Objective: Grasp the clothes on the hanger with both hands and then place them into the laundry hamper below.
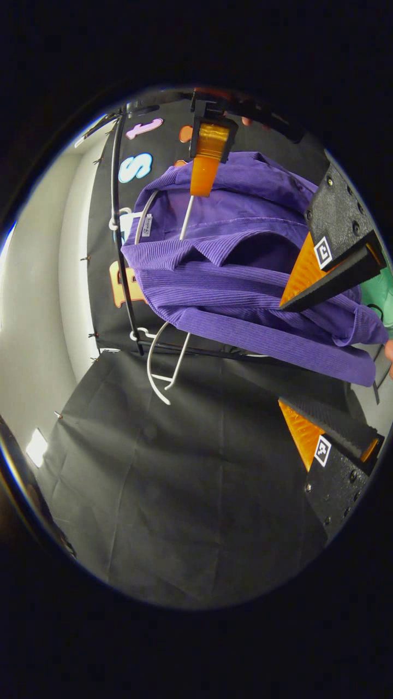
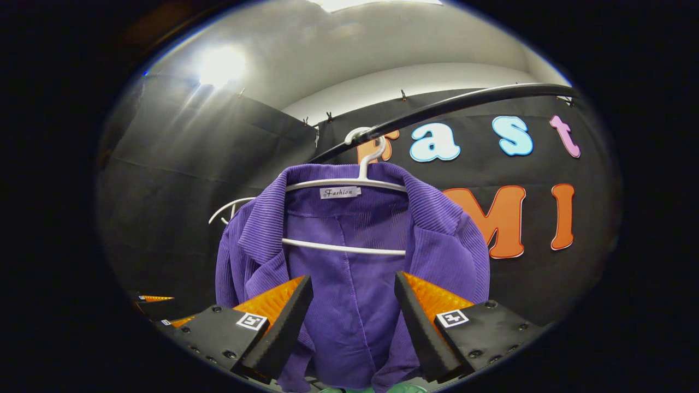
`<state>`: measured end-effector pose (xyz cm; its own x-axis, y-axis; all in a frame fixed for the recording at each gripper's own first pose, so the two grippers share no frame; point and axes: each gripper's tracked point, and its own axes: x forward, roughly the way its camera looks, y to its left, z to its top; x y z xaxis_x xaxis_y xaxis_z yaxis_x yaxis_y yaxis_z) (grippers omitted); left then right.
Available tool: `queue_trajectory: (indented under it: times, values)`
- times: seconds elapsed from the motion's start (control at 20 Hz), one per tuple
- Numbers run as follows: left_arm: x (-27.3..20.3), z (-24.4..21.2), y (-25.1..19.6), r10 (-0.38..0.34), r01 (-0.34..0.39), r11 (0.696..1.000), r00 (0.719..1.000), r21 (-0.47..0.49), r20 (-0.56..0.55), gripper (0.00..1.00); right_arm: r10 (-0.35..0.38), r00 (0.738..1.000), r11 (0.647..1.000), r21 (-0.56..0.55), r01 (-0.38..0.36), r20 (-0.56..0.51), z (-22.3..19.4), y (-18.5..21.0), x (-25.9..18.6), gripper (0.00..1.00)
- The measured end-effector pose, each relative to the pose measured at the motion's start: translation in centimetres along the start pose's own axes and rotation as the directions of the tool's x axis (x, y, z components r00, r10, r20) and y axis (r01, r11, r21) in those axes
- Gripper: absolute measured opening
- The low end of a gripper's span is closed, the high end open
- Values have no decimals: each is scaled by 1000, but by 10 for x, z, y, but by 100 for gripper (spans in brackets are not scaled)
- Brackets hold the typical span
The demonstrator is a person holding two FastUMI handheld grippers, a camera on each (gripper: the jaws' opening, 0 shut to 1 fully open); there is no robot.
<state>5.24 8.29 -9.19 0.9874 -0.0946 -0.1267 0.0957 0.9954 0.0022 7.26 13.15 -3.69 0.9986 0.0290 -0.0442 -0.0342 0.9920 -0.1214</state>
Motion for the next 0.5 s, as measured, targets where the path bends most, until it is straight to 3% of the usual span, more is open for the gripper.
queue_trajectory:
  times: [0.25,0.3,0.45,0.5]
  values:
    - [2,6,19,44,-45,997,999,-55,-29,99,29,1000,1000,6,-30,5,-9,19,11,100]
    - [2,11,22,48,-49,997,999,-54,-23,95,39,999,999,-4,-38,30,-2,19,10,97]
    - [10,26,27,58,-58,998,998,-34,13,92,35,996,999,13,-36,87,24,-3,6,94]
    - [11,32,30,65,-64,998,997,-24,30,92,31,996,999,17,-33,87,27,-14,5,98]
